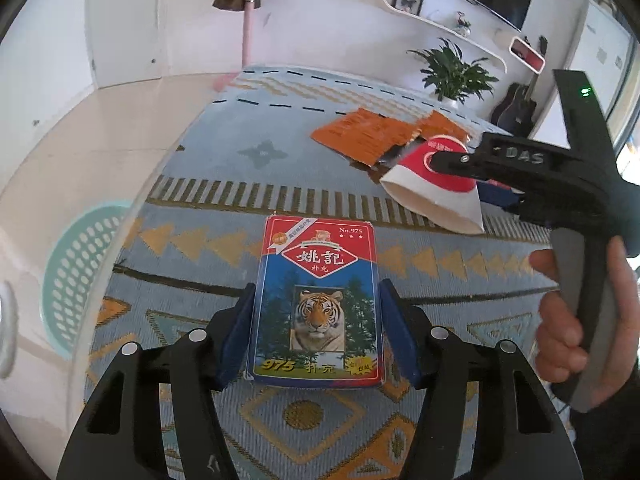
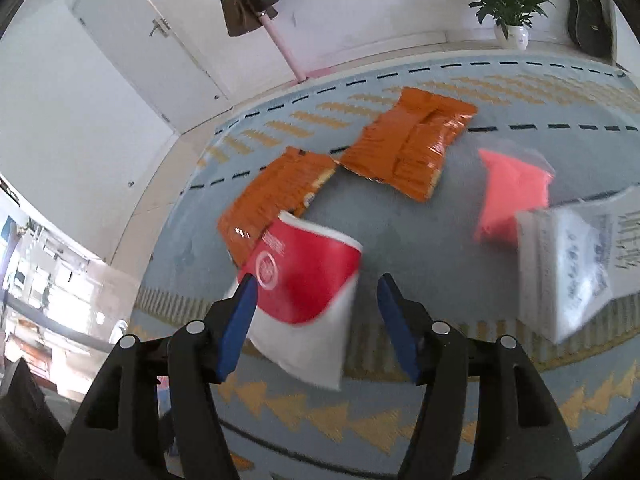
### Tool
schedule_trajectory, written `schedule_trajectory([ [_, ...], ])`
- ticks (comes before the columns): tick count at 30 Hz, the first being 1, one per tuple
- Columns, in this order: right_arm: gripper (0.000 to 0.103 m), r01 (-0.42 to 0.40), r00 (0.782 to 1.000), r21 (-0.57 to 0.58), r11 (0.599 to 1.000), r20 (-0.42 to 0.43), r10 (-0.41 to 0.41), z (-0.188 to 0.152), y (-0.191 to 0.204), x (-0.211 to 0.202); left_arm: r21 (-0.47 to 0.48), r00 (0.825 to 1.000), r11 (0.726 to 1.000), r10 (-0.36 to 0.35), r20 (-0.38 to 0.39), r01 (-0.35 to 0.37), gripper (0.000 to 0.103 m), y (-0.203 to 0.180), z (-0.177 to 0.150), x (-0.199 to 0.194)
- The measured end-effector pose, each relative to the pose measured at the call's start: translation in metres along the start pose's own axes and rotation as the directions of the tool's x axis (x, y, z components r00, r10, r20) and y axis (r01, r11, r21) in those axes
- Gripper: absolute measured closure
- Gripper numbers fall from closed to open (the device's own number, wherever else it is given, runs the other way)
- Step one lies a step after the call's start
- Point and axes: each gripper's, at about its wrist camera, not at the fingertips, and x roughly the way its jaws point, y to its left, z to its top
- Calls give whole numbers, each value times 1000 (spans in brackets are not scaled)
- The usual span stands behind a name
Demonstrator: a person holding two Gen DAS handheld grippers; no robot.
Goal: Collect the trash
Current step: 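Carry the box and cup to the basket and open both tools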
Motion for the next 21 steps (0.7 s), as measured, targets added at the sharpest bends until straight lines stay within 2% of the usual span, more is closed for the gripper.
schedule_trajectory([
  [8, 45, 74, 997, 7, 997, 8, -74, 9, 16, 22, -50, 1000, 999, -19, 21, 20, 45, 10, 6, -2],
  [15, 54, 52, 999, 11, 999, 15, -52, 3, 17, 11, -59, 997, 998, -19, 70, 23, 45, 13, 10, -14],
  [19, 59, 50, 998, -86, 995, 36, -47, -5, 38, -3, -91, 990, 994, -55, 129, 67, 45, 23, 18, -31],
  [21, 59, 28, 999, -112, 993, 49, -22, -3, 52, -11, -127, 978, 985, -93, 184, 118, 45, 35, 23, -49],
])
